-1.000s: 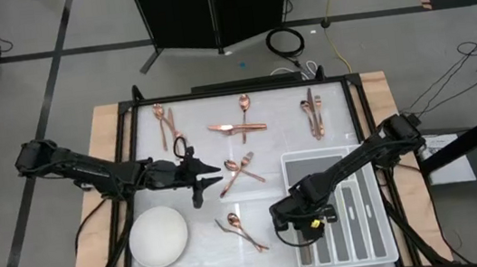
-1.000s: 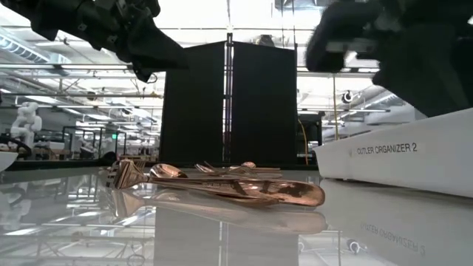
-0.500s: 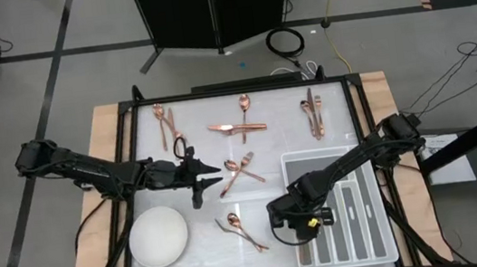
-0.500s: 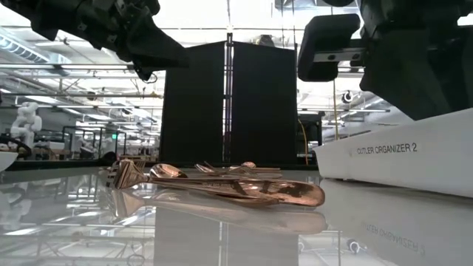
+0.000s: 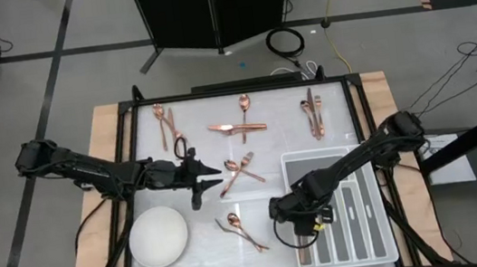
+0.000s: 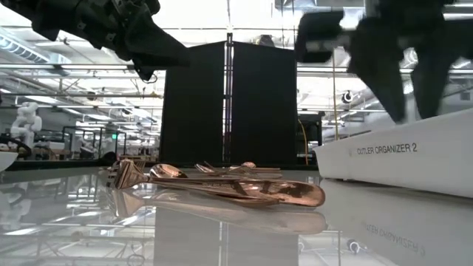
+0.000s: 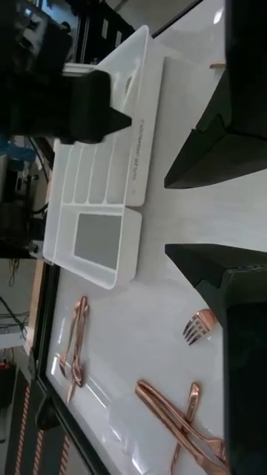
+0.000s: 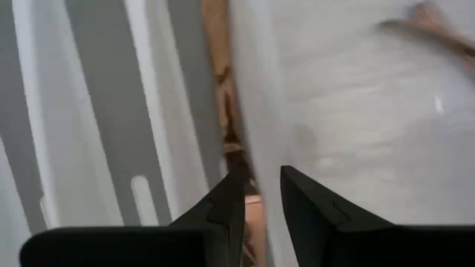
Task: Sort silverware
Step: Put the middle brown knife in white silverware organizer
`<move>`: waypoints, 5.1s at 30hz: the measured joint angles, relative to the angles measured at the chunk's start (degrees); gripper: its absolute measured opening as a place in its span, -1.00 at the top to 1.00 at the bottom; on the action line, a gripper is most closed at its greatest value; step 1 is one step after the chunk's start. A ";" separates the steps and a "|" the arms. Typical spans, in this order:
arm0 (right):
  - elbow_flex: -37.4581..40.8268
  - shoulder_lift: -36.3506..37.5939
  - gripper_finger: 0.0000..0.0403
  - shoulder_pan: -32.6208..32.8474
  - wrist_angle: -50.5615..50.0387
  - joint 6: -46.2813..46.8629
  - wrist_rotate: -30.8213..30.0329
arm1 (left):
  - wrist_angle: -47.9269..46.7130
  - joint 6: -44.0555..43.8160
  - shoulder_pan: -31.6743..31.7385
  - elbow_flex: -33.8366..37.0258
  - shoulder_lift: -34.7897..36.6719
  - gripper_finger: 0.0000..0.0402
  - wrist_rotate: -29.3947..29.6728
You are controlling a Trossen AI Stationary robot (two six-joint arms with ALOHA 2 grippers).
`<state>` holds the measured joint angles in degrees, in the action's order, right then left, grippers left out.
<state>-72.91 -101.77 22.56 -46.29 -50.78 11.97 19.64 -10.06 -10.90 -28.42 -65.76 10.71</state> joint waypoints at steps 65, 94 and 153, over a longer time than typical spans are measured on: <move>-42.03 -33.24 0.21 -46.72 -4.21 48.64 -10.24 | -9.96 6.44 4.46 1.97 7.68 0.35 14.95; -39.77 -33.14 0.21 -49.24 -17.00 43.90 -10.48 | -9.94 7.42 4.46 1.97 7.69 0.35 13.50; -19.53 -22.94 1.00 -48.78 -6.31 48.44 -2.06 | -9.83 7.40 4.44 1.92 7.68 0.35 13.51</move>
<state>-92.44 -124.70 -26.22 -52.60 -2.34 9.91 9.80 -2.66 -6.46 -26.50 -58.08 24.22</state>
